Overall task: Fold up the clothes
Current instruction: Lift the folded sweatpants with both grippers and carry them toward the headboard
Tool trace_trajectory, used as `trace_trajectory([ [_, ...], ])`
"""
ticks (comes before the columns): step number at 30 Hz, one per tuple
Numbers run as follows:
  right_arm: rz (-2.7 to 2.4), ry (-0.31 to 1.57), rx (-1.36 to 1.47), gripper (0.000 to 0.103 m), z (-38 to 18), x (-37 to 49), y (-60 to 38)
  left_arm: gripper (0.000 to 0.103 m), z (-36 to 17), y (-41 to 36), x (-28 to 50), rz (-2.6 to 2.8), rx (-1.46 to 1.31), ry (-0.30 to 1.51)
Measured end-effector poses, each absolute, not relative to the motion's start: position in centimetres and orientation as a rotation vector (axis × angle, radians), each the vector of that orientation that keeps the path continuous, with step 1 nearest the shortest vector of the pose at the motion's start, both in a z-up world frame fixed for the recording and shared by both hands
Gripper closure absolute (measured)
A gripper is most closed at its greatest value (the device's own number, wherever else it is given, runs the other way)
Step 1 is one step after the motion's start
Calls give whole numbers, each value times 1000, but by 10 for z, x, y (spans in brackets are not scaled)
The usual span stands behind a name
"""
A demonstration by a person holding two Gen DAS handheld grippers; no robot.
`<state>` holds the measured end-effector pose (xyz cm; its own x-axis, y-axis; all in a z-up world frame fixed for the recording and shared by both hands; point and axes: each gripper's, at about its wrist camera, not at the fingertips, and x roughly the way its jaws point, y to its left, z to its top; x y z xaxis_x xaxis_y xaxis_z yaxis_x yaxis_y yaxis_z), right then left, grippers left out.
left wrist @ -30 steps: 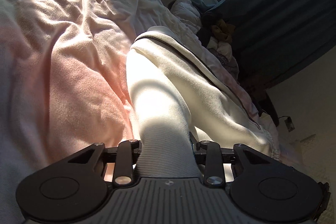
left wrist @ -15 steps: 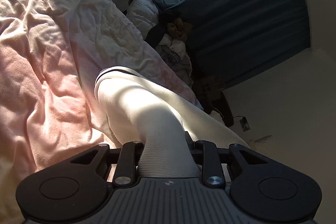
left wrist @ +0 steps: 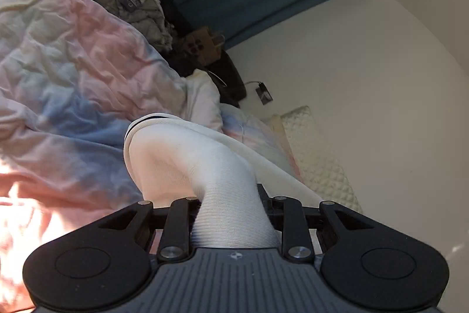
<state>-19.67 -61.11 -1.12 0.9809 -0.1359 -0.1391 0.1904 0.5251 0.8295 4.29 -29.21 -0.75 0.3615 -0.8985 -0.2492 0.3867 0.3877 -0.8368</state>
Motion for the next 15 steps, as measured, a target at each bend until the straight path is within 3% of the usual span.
trace_trajectory([
  [8, -452, -62, 972, 62, -25, -320, -703, 77, -39, -480, -10, -1130, -684, 935],
  [15, -634, -53, 964, 62, -70, -389, -738, 77, -102, -558, -53, -1186, -572, 1055],
])
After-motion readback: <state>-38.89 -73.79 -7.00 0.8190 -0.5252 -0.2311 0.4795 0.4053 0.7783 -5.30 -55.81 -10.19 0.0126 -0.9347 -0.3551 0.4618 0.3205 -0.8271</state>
